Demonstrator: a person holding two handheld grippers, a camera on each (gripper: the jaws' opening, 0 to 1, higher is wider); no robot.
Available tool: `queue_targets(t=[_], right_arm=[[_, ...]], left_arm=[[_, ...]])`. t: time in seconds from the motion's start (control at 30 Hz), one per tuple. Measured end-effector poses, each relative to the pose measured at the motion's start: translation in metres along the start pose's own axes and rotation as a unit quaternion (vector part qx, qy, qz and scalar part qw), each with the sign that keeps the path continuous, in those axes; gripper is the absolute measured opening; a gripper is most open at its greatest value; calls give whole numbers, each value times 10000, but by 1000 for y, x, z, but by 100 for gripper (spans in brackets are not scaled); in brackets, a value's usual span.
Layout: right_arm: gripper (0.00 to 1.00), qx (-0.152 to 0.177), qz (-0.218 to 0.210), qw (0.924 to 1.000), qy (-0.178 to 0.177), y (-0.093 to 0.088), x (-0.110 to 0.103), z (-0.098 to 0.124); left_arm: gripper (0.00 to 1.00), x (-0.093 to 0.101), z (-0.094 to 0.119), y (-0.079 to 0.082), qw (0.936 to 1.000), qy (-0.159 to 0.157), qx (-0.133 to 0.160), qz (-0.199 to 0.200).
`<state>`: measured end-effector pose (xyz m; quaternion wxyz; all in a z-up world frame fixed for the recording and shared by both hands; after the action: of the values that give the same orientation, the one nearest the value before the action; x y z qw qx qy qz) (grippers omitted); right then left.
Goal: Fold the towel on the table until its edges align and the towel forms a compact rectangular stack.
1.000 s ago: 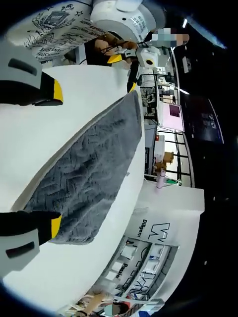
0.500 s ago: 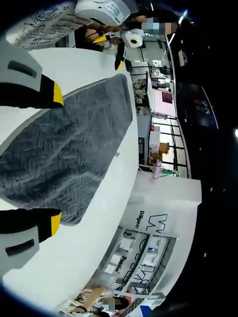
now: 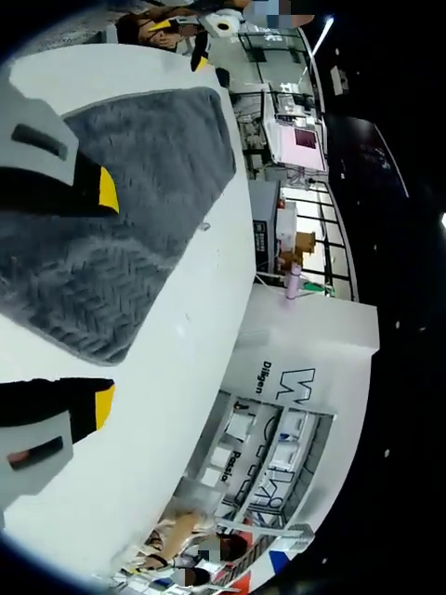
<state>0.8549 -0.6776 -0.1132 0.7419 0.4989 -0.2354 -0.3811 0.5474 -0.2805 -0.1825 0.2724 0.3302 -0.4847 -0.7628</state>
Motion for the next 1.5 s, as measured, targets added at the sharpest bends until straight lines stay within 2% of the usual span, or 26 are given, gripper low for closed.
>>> queue_targets(t=[0.13,0.23,0.37,0.53,0.67,0.8,0.97,1.13,1.3,1.5], right_arm=[[65,-19,-93,9999,-113,5,14,-20],[64,57,-199,9994,-266,8,24,-32],[55,-23,-155,9989,-432,6,31,-48],[53,-70,-80,9979,-642,6,42,-67],[41,-39,-54,9968,-795,6,50,-81],[41,-301,89,9948,-971,0,56,-96],[39,-551,69,9932,-1019,-10,64,-114],[30,-690,105,9910,-1141,-16,73,-124],[31,-871,-41,9910,-1014,-29,72,-134],[30,-934,-221,9908,-953,-40,73,-141]], left_arm=[[98,-1,1,0,10000,39,-22,-20],[98,-2,2,1,10000,63,6,-17],[98,-2,2,0,10000,77,-35,-18],[98,0,1,-2,10000,61,-63,-34],[98,1,1,-2,10000,36,-58,-41],[98,0,3,-2,10000,54,-54,-54],[98,-2,4,-4,9999,107,-69,-19],[98,0,5,-5,9998,107,-120,-89],[98,1,5,-5,9998,90,-132,-117],[98,1,5,-5,9998,101,-150,-102]])
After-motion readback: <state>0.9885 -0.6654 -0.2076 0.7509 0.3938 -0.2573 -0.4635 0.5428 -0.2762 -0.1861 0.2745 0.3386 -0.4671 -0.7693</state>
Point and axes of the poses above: the point that each gripper's makers call its tool centre point, and the gripper's own axes: z roughly backward along the fingers, x roughly to its right, y roughly out of its top, the point moved 7 cm from there along z, roughly backward along the fingers, and after that the axes turned 12 degrees about -z, right-handed, at the moved point
